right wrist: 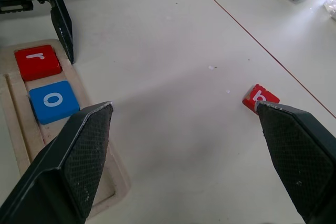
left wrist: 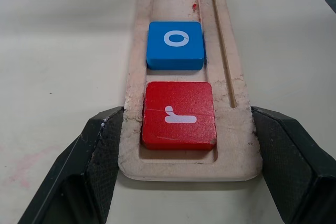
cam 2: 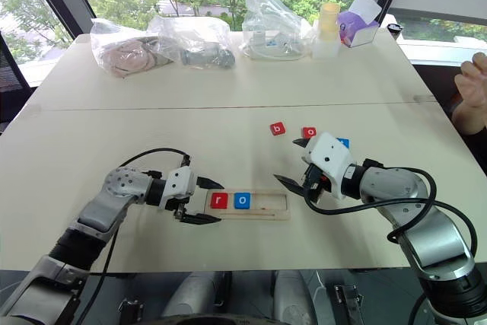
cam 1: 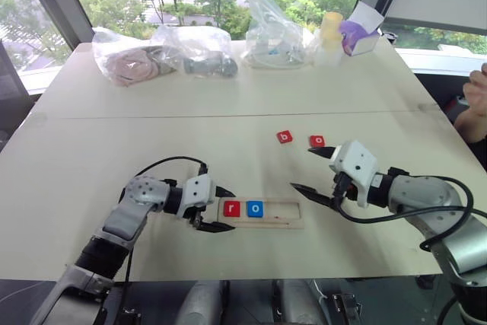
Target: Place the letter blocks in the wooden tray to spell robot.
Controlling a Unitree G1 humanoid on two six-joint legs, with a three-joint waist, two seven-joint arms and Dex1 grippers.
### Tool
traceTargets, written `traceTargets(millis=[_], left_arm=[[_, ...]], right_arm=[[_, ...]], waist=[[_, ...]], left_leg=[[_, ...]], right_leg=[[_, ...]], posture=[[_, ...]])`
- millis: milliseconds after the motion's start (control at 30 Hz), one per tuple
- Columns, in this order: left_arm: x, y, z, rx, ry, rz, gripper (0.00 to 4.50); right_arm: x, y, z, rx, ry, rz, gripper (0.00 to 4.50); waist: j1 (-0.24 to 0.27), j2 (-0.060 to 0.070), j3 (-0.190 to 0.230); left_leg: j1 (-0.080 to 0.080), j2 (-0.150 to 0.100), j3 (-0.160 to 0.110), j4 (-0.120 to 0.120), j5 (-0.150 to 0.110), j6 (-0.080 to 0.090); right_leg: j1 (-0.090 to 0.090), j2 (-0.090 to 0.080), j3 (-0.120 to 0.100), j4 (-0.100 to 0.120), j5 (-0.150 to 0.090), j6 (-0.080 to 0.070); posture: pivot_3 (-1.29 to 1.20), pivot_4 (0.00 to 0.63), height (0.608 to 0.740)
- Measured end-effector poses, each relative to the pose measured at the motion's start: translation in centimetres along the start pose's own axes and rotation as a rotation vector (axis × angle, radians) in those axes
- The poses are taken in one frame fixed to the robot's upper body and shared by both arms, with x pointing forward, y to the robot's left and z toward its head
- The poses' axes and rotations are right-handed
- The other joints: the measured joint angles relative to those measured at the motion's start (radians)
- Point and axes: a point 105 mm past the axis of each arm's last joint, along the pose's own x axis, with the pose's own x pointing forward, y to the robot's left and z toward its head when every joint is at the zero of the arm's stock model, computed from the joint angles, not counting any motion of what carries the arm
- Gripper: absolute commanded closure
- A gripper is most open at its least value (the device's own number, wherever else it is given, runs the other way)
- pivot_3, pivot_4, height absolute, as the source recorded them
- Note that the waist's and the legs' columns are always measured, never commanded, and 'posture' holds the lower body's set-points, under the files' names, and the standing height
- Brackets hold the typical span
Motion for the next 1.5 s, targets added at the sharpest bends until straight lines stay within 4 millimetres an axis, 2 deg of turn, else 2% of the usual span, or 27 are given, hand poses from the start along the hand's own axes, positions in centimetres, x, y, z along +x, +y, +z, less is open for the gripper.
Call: traceTargets(millis=[67, 133, 167, 400, 600, 733, 867, 967, 1167, 1267, 1400, 1500], left_arm=[[0.0, 0.0, 0.0, -0.012, 0.0, 0.003, 1.37], [0.0, -0.1, 0.1, -0.027, 0.0, 0.006, 0.33], [0.0, -0.1, 0.1, -0.03, 0.0, 0.004, 0.04], [-0.4, -0.3, 0.0, -0.046, 0.015, 0.005, 0.04], [-2.4, -0.5, -0.9, -0.071, 0.051, 0.034, 0.04], [-4.1, -0.6, -1.7, -0.092, 0.074, 0.073, 0.04], [-6.3, -0.6, -2.5, -0.122, 0.102, 0.127, 0.04], [-7.6, -0.5, -2.6, -0.155, 0.072, 0.189, 0.04], [-9.6, 1.9, -0.5, -0.192, -0.085, 0.381, 0.04], [-10.0, 2.6, 1.0, -0.179, -0.132, 0.426, 0.04], [-9.7, 2.7, 1.9, -0.174, -0.149, 0.437, 0.04], [-9.5, 2.6, 2.3, -0.18, -0.168, 0.455, 0.04]], right_arm=[[0.0, 0.0, 0.0, 0.0, 0.0, 0.0, 0.0], [0.0, 0.0, 0.0, -0.001, -0.001, 0.0, 0.0], [0.0, 0.0, 0.0, -0.001, -0.001, 0.0, 0.0], [0.1, 0.0, 0.1, -0.003, -0.003, 0.003, 0.0], [0.8, -0.6, 0.9, 0.013, -0.048, -0.02, 0.0], [2.2, -1.9, 1.2, 0.112, -0.094, -0.078, 0.0], [4.1, -3.3, -0.2, 0.211, -0.044, -0.139, 0.0], [5.9, -3.6, -0.6, 0.274, -0.012, -0.145, 0.0], [9.7, -5.3, 0.1, 0.356, 0.03, -0.228, 0.0], [11.1, -5.8, -0.1, 0.385, 0.057, -0.27, 0.0], [11.9, -6.6, -1.7, 0.397, 0.147, -0.351, 0.0], [12.5, -6.4, -2.9, 0.425, 0.193, -0.377, 0.0]], waist=[[0.0, 0.0, 0.0], [0.0, 0.0, 0.0], [0.0, 0.0, 0.0], [-0.002, 0.0, 0.0], [-0.026, 0.0, 0.0], [-0.032, 0.0, 0.0], [-0.031, 0.0, 0.0], [-0.032, 0.001, 0.0], [-0.025, 0.001, 0.001], [-0.025, 0.001, 0.001], [-0.027, 0.001, 0.001], [-0.029, 0.001, 0.001]], left_leg=[[0.0, 0.0, 0.0, 0.0, 0.0, 0.0], [0.0, 0.0, 0.0, 0.0, 0.0, 0.0], [0.0, 0.0, 0.0, 0.0, 0.0, 0.0], [0.001, 0.001, 0.0, 0.0, 0.0, 0.0], [0.001, 0.003, 0.0, -0.001, 0.0, 0.0], [0.001, 0.004, 0.0, -0.001, 0.0, 0.0], [0.001, 0.004, 0.0, -0.002, 0.0, 0.0], [0.001, 0.004, 0.0, -0.002, 0.0, 0.0], [-0.001, 0.002, 0.0, -0.002, 0.001, -0.001], [-0.002, 0.001, 0.0, -0.002, 0.001, -0.002], [-0.002, 0.001, 0.0, -0.004, 0.001, -0.002], [-0.002, 0.001, 0.0, -0.005, 0.002, -0.003]], right_leg=[[0.0, 0.0, 0.0, 0.0, 0.0, 0.0], [0.0, 0.0, 0.0, 0.0, 0.0, 0.0], [0.0, 0.0, 0.0, 0.0, 0.0, 0.0], [0.0, 0.0, 0.0, 0.0, 0.0, 0.0], [-0.001, 0.001, 0.0, 0.001, 0.0, -0.001], [-0.002, 0.002, 0.002, 0.001, 0.0, -0.002], [-0.003, 0.002, 0.003, 0.001, -0.001, -0.005], [-0.004, 0.002, 0.003, 0.001, -0.001, -0.005], [-0.005, 0.001, 0.002, 0.002, 0.001, -0.002], [-0.006, 0.001, 0.002, 0.001, 0.001, -0.002], [-0.008, 0.001, 0.002, 0.002, 0.001, -0.002], [-0.008, 0.002, 0.003, 0.002, 0.001, -0.002]], posture=[[0.0, 0.15, 0.74], [0.0, 0.15, 0.74], [0.0, 0.15, 0.74], [0.0, 0.15, 0.74], [0.0, 0.15, 0.74], [0.0, 0.15, 0.74], [0.0, 0.15, 0.74], [0.0, 0.15, 0.74], [0.0, 0.15, 0.74], [0.0, 0.15, 0.74], [0.0, 0.15, 0.74], [0.0, 0.15, 0.74]])
